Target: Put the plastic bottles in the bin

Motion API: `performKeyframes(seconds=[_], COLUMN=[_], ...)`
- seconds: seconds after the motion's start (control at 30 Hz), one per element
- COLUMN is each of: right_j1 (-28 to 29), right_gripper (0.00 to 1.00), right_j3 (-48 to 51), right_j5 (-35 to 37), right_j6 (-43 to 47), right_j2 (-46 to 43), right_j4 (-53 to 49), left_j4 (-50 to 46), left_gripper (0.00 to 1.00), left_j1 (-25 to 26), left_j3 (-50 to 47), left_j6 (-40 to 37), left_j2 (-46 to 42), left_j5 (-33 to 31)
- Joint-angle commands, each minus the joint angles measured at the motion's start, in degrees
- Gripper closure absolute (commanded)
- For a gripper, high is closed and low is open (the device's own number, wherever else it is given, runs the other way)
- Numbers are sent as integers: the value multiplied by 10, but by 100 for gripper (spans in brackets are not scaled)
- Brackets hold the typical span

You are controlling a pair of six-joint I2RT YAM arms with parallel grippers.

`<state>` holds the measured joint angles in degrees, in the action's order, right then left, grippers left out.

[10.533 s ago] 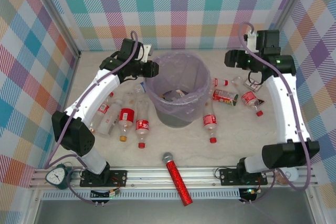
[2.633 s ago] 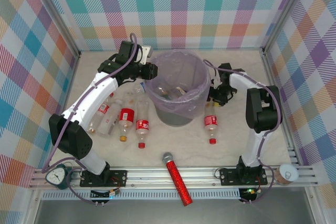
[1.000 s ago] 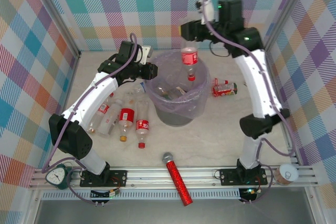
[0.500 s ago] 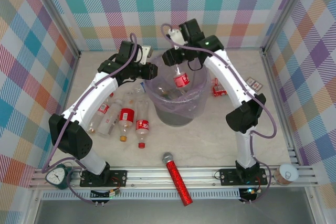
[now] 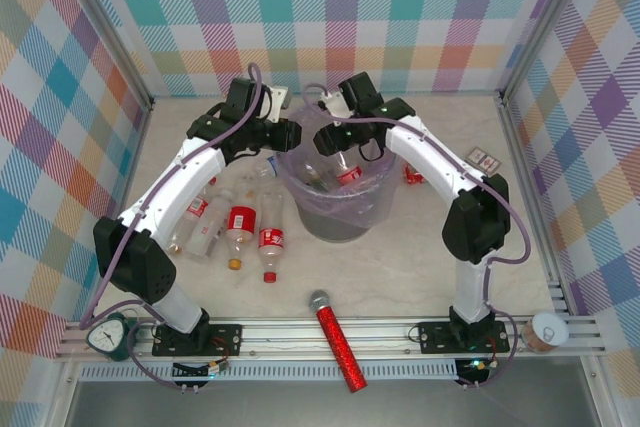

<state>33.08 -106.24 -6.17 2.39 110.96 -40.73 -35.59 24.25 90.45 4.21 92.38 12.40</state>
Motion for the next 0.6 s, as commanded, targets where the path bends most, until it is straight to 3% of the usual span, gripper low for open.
performKeyframes(seconds=[0.0, 0.57], right_j1=[1, 1], right_gripper=[32, 9], right_j3=[10, -58], right_j5=[-7, -53], right_j6=[-4, 23], right_j2=[-12, -66], right_j4=[7, -40], left_j4=[-62, -62], left_gripper=[67, 67], left_j1=[3, 4], left_j3=[-27, -27], left_j6=[-17, -17], left_j2=[19, 18], left_j5=[-11, -11])
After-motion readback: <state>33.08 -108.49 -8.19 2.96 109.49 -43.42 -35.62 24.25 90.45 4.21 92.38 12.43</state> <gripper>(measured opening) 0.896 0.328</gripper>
